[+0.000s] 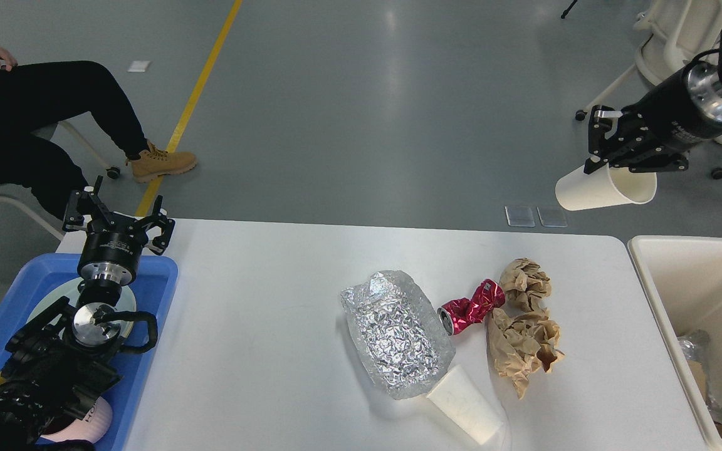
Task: Tidy desktop
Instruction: 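Lift the paper cup with the right gripper and drop it in the bin, then move the right gripper over the crumpled brown paper, then lower the right gripper and grasp the crumpled brown paper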
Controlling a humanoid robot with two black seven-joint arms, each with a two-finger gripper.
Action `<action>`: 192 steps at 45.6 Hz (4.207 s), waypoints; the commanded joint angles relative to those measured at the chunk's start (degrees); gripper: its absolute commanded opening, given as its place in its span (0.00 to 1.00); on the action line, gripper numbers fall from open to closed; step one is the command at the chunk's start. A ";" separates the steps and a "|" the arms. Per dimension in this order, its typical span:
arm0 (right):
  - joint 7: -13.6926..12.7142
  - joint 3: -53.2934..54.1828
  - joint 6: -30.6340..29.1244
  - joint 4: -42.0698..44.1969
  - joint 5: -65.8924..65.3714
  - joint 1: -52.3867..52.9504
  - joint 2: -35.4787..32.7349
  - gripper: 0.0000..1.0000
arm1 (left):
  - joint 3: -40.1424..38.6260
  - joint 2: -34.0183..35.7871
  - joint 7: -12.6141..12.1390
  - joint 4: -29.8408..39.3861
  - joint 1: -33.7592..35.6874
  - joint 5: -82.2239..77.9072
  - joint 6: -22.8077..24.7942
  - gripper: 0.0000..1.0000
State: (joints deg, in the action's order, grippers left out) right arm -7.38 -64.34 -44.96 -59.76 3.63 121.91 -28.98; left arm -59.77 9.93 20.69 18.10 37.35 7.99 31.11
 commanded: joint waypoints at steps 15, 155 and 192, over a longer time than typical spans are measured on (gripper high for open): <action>-0.01 -7.46 6.54 13.52 -0.82 -11.59 -0.90 0.00 | 0.00 0.00 -0.03 0.00 0.00 0.01 0.00 0.97; 0.17 6.33 6.28 5.18 0.77 -39.56 11.58 1.00 | 0.00 0.00 -0.03 0.00 0.00 0.01 0.00 0.97; -0.01 7.83 15.69 4.21 1.56 -46.24 10.88 0.00 | 0.00 0.00 -0.03 0.00 0.00 0.01 0.00 0.97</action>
State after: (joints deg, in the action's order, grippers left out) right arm -7.30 -56.26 -28.88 -55.38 4.92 76.08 -17.81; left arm -59.75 9.93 20.67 18.11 37.35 8.03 31.12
